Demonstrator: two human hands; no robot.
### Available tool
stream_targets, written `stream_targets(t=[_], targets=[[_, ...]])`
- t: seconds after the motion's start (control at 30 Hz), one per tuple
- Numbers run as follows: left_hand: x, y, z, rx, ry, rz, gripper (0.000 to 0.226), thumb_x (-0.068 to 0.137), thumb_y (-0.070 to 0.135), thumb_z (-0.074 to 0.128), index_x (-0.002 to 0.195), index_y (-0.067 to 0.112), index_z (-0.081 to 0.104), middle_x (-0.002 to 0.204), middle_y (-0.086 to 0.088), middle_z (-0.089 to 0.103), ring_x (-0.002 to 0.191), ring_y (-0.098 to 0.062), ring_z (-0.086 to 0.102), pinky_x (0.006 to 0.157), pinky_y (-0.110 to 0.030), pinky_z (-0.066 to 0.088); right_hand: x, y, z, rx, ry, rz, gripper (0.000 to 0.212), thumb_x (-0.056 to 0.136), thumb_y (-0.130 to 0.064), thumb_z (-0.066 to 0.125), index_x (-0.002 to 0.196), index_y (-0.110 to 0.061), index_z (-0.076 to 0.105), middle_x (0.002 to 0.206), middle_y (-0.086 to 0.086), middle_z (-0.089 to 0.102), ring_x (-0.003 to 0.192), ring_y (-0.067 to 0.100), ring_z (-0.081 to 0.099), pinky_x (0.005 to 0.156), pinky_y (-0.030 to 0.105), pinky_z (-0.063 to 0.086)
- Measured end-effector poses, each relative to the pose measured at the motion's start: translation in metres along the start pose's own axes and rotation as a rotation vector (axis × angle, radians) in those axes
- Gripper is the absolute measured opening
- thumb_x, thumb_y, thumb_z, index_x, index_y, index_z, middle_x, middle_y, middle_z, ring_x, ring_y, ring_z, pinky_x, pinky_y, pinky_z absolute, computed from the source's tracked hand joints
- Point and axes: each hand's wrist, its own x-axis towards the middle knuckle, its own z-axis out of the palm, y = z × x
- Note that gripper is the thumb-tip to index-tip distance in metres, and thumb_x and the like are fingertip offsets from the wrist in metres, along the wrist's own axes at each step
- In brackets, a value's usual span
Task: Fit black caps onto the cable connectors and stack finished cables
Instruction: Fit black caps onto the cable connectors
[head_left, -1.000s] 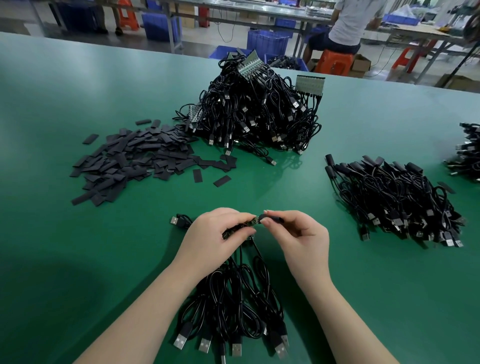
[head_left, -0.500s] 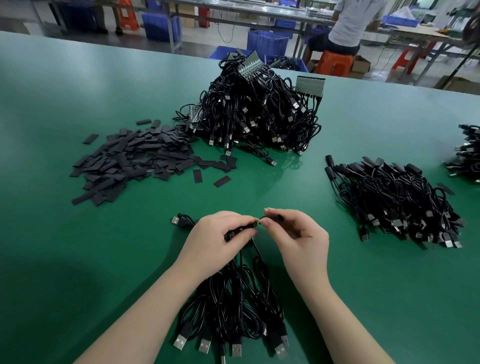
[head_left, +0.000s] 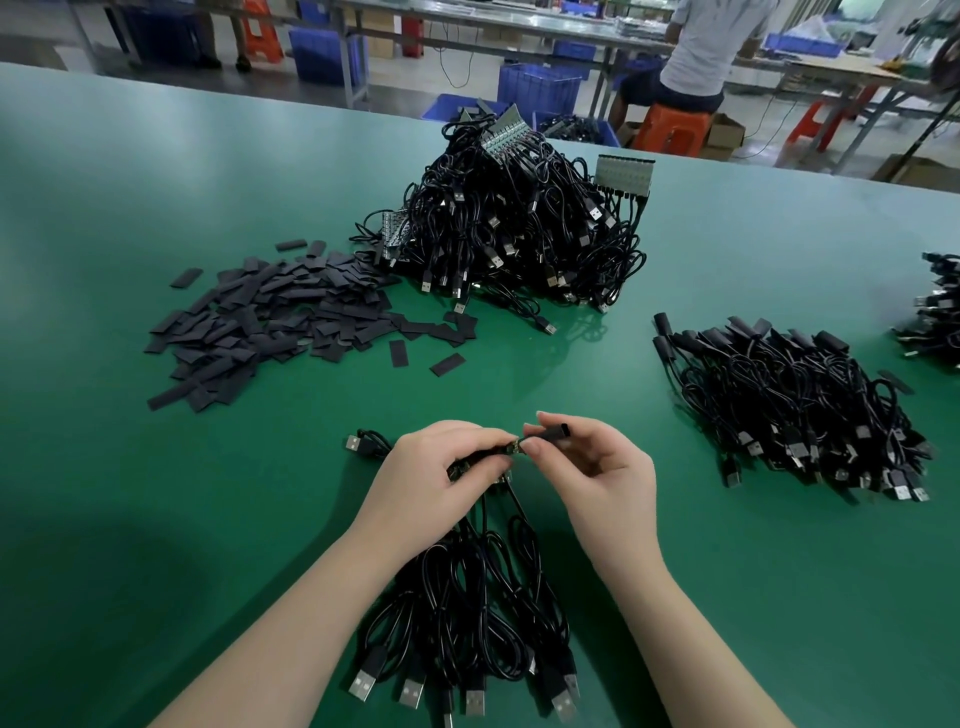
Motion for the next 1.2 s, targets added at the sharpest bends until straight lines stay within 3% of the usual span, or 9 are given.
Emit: stream_targets(t=[0.17, 0.4, 0.57, 0.7, 0.83, 0.97, 1.2], targets=[[-0.0002, -0.0001, 0.0009, 0.011, 0.005, -0.014, 0.022, 0.085, 0.037, 0.064, 0.105, 0.036, 0.073, 0.098, 0.027, 0.068, 0.099, 0.002, 0.063, 0.083, -0.023, 0.050, 0.0022, 0.0016, -0.0020, 0.086, -0.017, 0.086, 0.023, 0.082, 0.002, 0.074, 0.089, -0.020, 0.075, 0.085, 0.003, 0.077, 0.080, 0.011, 0.073, 0.074, 0.019, 0.056], [-0.0012, -0.0021, -0.0014, 0.028, 0.007, 0.023, 0.023, 0.085, 0.039, 0.062, 0.105, 0.034, 0.073, 0.097, 0.025, 0.069, 0.099, 0.003, 0.062, 0.084, -0.025, 0.051, 0.0008, 0.0020, -0.0001, 0.006, -0.040, 0.010, 0.024, 0.081, 0.001, 0.076, 0.092, -0.020, 0.073, 0.087, -0.002, 0.077, 0.083, 0.010, 0.073, 0.076, 0.016, 0.054], [0.0004, 0.0010, -0.0006, 0.032, 0.013, 0.018, 0.032, 0.085, 0.043, 0.059, 0.116, 0.045, 0.058, 0.104, 0.034, 0.064, 0.101, 0.005, 0.061, 0.085, -0.018, 0.048, 0.0027, 0.0027, -0.0016, 0.098, -0.042, 0.105, 0.024, 0.082, -0.001, 0.074, 0.084, -0.024, 0.077, 0.086, 0.005, 0.077, 0.082, 0.014, 0.074, 0.075, 0.021, 0.057], [0.0007, -0.0004, -0.0007, 0.059, 0.018, 0.020, 0.032, 0.085, 0.037, 0.063, 0.116, 0.043, 0.059, 0.098, 0.037, 0.064, 0.100, 0.006, 0.061, 0.085, -0.018, 0.048, 0.0031, 0.0032, -0.0013, 0.110, -0.058, 0.108, 0.021, 0.082, -0.001, 0.073, 0.088, -0.021, 0.075, 0.086, 0.005, 0.077, 0.083, 0.015, 0.074, 0.074, 0.020, 0.057], [-0.0002, -0.0019, -0.0015, 0.043, 0.027, 0.017, 0.021, 0.085, 0.035, 0.064, 0.105, 0.035, 0.072, 0.097, 0.028, 0.068, 0.098, 0.005, 0.062, 0.084, -0.021, 0.049, 0.0032, 0.0041, -0.0014, 0.106, -0.053, 0.095, 0.019, 0.084, 0.001, 0.071, 0.092, -0.016, 0.073, 0.087, 0.004, 0.077, 0.083, 0.014, 0.074, 0.074, 0.020, 0.057], [-0.0001, 0.0006, -0.0001, 0.049, 0.031, 0.035, 0.022, 0.086, 0.036, 0.063, 0.105, 0.032, 0.074, 0.097, 0.024, 0.070, 0.097, 0.004, 0.062, 0.083, -0.025, 0.051, 0.0026, 0.0057, -0.0005, 0.059, -0.054, 0.062, 0.021, 0.083, 0.001, 0.073, 0.090, -0.019, 0.073, 0.089, 0.002, 0.077, 0.083, 0.012, 0.073, 0.075, 0.019, 0.056], [-0.0002, 0.0067, -0.0019, 0.004, 0.051, 0.037, 0.033, 0.081, 0.049, 0.062, 0.113, 0.056, 0.057, 0.101, 0.040, 0.063, 0.097, 0.007, 0.063, 0.083, -0.017, 0.049, 0.0009, 0.0057, 0.0003, -0.002, -0.090, -0.001, 0.027, 0.082, 0.003, 0.074, 0.088, -0.024, 0.076, 0.090, -0.001, 0.077, 0.084, 0.011, 0.073, 0.075, 0.016, 0.054]])
